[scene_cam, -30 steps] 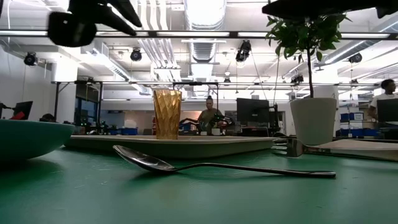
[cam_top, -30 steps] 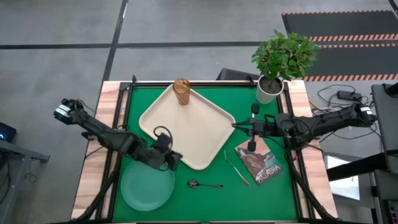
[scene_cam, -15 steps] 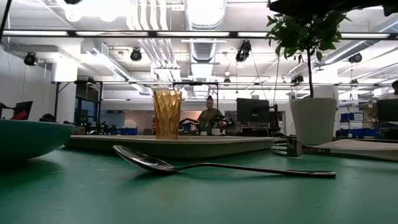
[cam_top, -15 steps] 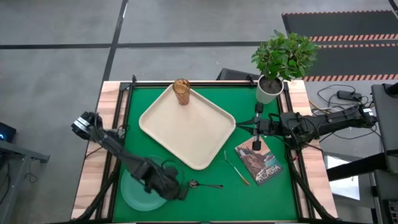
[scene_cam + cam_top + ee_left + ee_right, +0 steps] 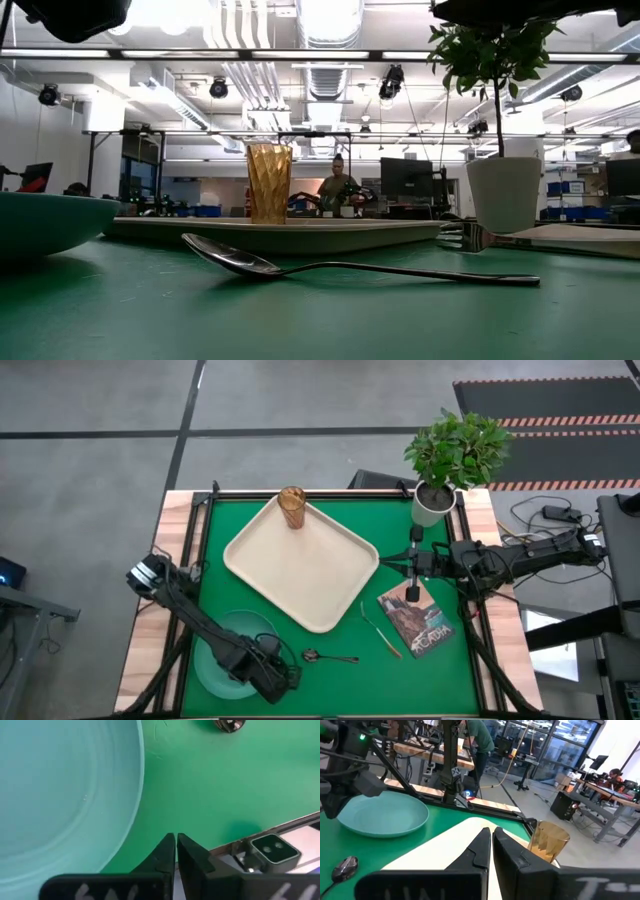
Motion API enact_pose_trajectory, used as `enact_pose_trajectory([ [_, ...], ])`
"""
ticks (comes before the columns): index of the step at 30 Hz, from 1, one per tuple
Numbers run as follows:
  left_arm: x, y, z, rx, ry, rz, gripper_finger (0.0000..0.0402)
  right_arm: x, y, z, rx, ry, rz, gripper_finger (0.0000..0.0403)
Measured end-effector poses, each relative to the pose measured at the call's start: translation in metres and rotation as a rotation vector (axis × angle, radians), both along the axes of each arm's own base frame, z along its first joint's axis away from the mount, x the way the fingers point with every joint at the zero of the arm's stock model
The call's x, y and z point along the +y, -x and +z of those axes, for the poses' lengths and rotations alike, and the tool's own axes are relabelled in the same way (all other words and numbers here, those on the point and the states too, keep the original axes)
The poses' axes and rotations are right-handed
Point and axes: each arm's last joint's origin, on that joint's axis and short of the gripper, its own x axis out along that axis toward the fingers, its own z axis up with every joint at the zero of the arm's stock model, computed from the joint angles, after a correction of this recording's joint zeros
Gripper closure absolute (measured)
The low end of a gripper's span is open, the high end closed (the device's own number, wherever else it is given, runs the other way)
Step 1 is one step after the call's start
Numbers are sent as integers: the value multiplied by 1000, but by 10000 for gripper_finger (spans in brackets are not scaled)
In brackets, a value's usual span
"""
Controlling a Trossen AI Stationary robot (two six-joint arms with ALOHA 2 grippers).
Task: Pick and place plate/cup/fork/spoon on tray
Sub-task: Put the green plate on the white tray
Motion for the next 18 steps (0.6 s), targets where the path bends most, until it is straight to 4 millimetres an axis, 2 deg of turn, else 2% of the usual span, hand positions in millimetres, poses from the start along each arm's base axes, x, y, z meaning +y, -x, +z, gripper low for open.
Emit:
enact_pose_trajectory([
  [4, -1, 2, -4, 2, -20, -44, 372, 0, 0, 0, -1, -15, -1, 394],
  [13, 0, 11, -18, 39, -52, -60, 269, 0, 0, -1, 7, -17, -1, 394],
  [18, 1, 12, -20, 38, -67, -60, 257, 0, 0, -1, 7, -16, -1, 394],
])
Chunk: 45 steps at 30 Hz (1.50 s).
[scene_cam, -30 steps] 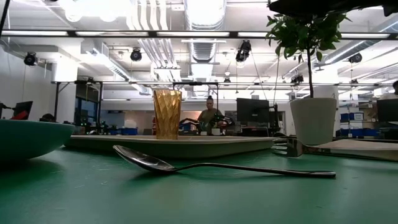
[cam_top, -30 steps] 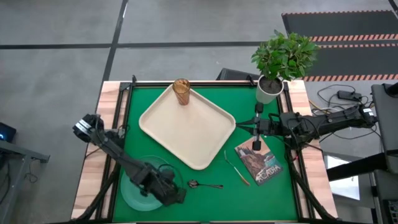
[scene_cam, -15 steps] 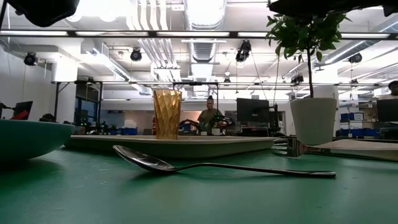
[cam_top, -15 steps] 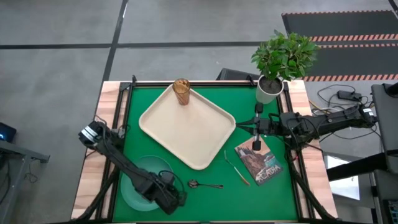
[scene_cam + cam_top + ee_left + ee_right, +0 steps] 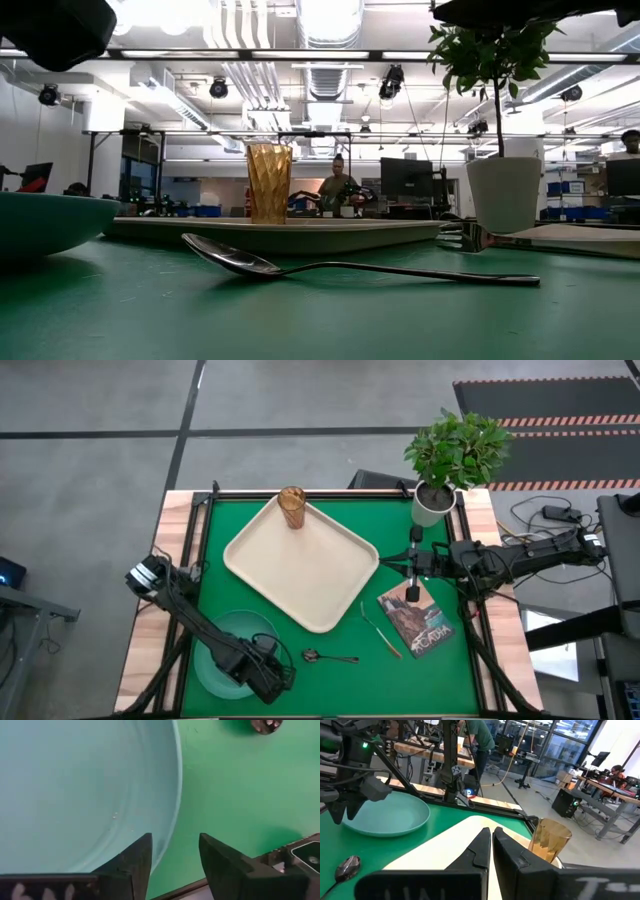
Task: Pick and place plate/cup/fork/spoon on tray
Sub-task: Put the green plate on the white tray
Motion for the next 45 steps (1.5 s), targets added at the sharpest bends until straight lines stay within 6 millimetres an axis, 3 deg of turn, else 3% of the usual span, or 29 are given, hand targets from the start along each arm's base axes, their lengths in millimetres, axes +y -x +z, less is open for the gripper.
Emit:
enact_pose_trajectory([
  [11, 3, 4, -16, -5, -6, 5, 281, 0, 0, 0, 0, 1, 0, 394],
  [21, -2, -1, -29, 2, -3, -10, 357, 0, 0, 0, 1, 2, 0, 394],
  [26, -3, 0, -25, -1, 8, -15, 386, 0, 0, -1, 2, 2, 0, 394],
  [32, -2, 2, -20, -10, 5, -39, 393, 0, 0, -1, 2, 2, 0, 394],
  [45, -3, 5, 19, 83, -105, -119, 398, 0, 0, -1, 4, 14, 0, 394],
])
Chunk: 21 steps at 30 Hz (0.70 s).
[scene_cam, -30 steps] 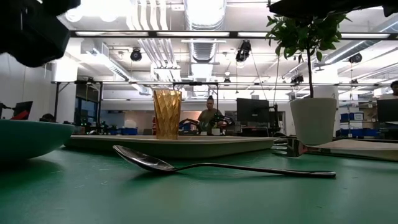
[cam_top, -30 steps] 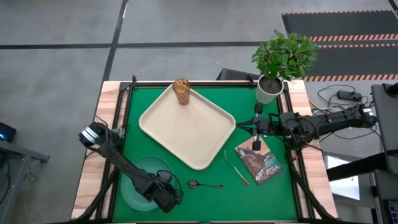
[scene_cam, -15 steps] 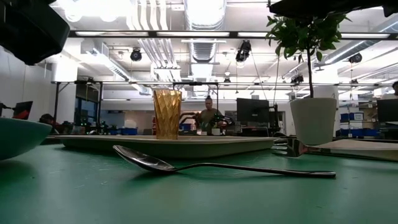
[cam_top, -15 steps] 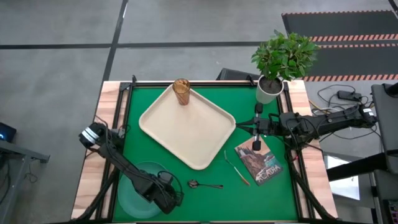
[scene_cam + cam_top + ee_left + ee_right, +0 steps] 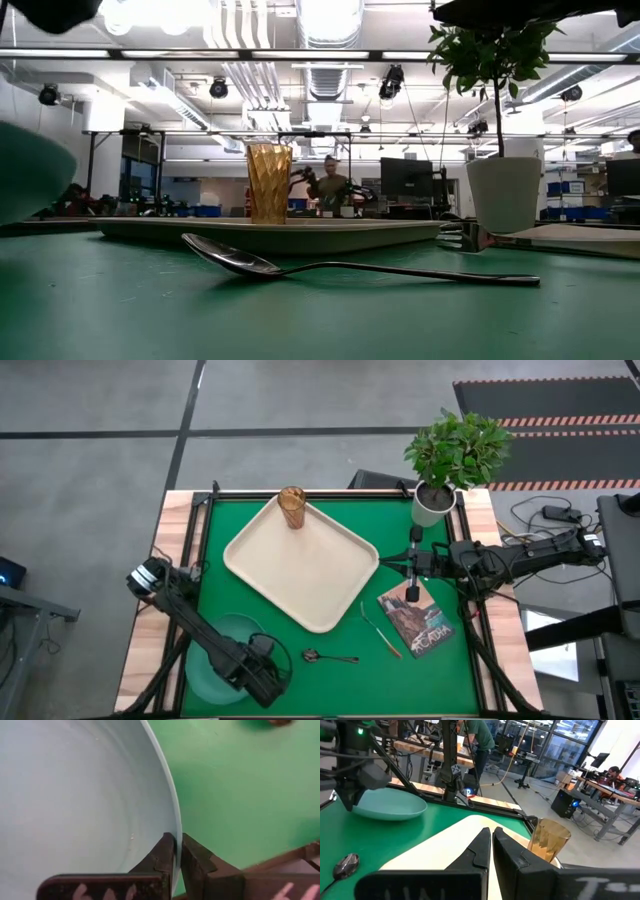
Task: Pick and place plate/cup/fork/spoon on tray
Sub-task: Put the green plate on the white tray
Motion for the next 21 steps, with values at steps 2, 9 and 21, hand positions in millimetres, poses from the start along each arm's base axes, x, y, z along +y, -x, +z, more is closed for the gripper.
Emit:
enact_pose_trajectory([
  [2, -2, -2, 5, -16, 7, -12, 398, 0, 0, 0, 1, 0, 0, 394],
  [9, -2, -4, 23, -22, 2, -44, 401, 0, 0, -2, 18, 17, -7, 394],
  [21, 5, -13, 49, -154, -171, -101, 401, -1, 4, 1, 7, 17, -7, 394],
])
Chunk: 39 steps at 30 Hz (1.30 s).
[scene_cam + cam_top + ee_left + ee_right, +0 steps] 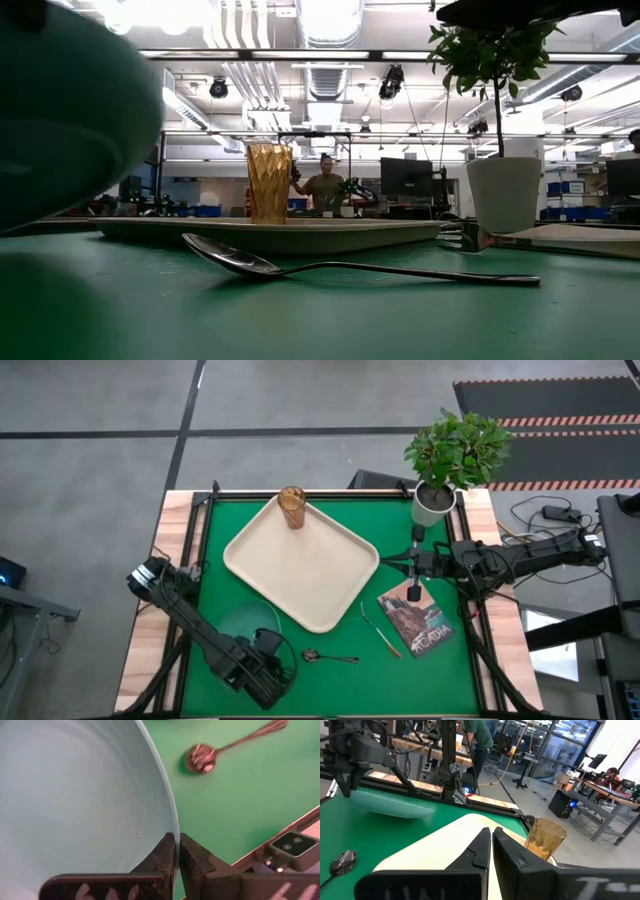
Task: Pick and place plate/cup/fork/spoon on tray
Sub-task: Put the green plate on the white tray
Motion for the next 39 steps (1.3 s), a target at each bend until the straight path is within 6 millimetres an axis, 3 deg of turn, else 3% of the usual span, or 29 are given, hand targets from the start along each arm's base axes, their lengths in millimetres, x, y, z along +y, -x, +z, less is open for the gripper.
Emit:
enact_pose_trajectory([
  [14, 25, -20, 33, -83, -159, -94, 401, 0, 3, 0, 8, -2, 0, 394],
  [23, 61, -43, 47, -82, -295, -220, 401, -3, 15, 3, 16, 4, -29, 394],
  [31, 108, -69, 44, -38, -423, -351, 401, -6, 36, 9, 4, -16, -34, 394],
  [39, 144, -87, 15, -4, -487, -439, 401, -10, 66, 19, -85, -47, -28, 394],
])
